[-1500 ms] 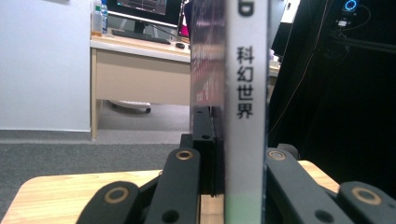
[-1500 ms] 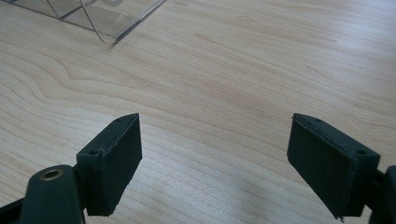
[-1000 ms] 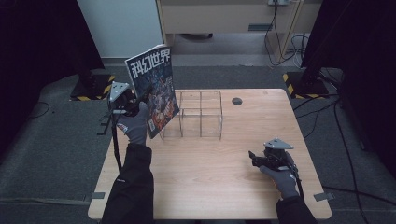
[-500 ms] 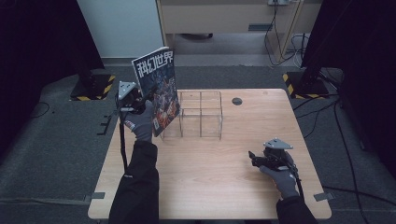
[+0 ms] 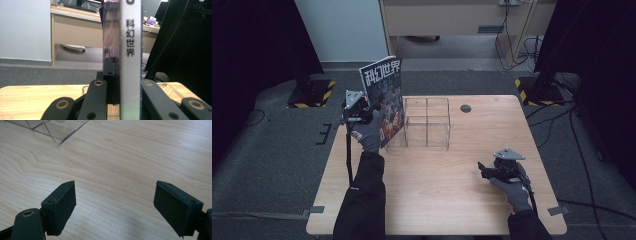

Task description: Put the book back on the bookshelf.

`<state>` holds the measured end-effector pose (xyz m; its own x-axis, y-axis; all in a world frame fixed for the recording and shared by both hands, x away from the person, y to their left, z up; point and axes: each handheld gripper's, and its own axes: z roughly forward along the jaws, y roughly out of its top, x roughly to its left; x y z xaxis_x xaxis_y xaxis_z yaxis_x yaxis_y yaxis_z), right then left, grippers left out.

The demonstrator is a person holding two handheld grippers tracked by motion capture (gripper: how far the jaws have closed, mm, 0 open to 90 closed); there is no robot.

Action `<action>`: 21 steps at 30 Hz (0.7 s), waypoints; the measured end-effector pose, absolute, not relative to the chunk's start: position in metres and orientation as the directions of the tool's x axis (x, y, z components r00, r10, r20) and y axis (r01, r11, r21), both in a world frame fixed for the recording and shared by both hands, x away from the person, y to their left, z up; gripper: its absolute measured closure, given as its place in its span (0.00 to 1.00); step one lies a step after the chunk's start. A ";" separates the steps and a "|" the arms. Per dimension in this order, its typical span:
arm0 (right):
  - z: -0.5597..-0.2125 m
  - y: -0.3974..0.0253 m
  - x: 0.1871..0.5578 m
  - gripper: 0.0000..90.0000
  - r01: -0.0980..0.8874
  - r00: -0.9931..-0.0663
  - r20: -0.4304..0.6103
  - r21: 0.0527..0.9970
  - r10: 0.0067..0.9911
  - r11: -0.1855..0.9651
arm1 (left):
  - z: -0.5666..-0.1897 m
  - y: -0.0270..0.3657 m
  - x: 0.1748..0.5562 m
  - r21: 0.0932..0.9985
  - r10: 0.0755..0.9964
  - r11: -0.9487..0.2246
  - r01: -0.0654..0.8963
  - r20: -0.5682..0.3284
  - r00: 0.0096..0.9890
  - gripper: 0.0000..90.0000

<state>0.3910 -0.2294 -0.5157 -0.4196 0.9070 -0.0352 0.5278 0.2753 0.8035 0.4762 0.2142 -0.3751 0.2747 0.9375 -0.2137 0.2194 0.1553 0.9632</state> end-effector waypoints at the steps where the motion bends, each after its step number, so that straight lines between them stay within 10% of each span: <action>1: -0.516 -0.229 0.391 0.20 0.526 -0.422 -0.036 0.804 0.906 0.277 | -0.376 0.214 0.476 0.964 0.940 0.148 0.220 -0.206 0.272 0.91; 21: -0.516 -0.229 0.391 0.20 0.521 -0.425 -0.043 0.805 0.904 0.283 | -0.387 0.210 0.478 0.969 0.945 0.131 0.208 -0.185 0.269 0.91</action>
